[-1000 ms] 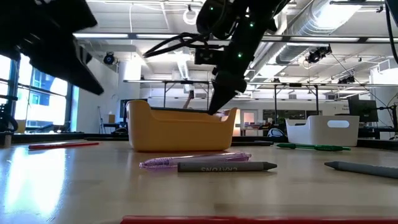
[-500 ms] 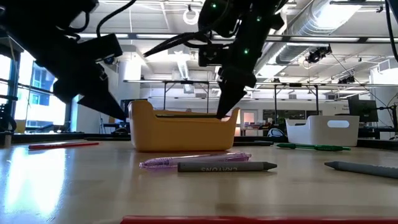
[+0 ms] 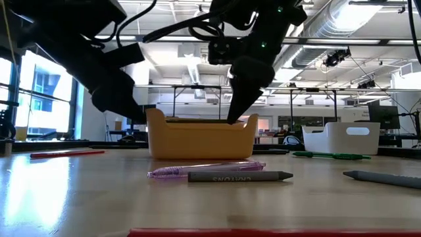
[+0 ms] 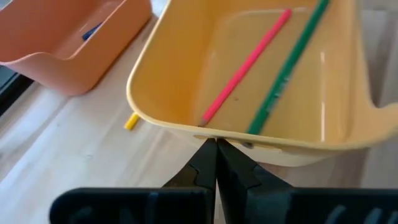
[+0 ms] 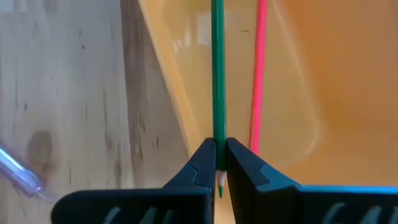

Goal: Sort crayons/erasers/pens/pencils in bins
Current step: Put the green pencil into the yellow bin

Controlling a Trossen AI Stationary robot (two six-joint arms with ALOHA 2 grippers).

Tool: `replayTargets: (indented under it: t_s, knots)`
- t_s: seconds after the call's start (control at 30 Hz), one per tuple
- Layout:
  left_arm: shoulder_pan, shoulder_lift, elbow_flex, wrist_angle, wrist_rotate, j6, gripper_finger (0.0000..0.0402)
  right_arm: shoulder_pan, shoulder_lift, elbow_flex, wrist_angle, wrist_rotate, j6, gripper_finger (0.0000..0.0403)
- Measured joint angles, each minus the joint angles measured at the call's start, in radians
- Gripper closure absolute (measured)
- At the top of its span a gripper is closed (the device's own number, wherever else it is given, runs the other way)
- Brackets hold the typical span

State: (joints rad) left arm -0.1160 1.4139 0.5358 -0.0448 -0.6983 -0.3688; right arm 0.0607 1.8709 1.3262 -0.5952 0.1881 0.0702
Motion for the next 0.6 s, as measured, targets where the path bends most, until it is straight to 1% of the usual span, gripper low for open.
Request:
replayTargets:
  t_s: [0.27, 0.6]
  knots:
    - [0.044, 0.0, 0.0, 0.0, 0.006, 0.033, 0.0402, 0.025, 0.0, 0.0, 0.019, -0.008, 0.028, 0.0398]
    - [0.046, 0.0, 0.0, -0.011, 0.006, 0.059, 0.0402, 0.067, 0.0, 0.0, 0.057, -0.01, 0.128, 0.0398]
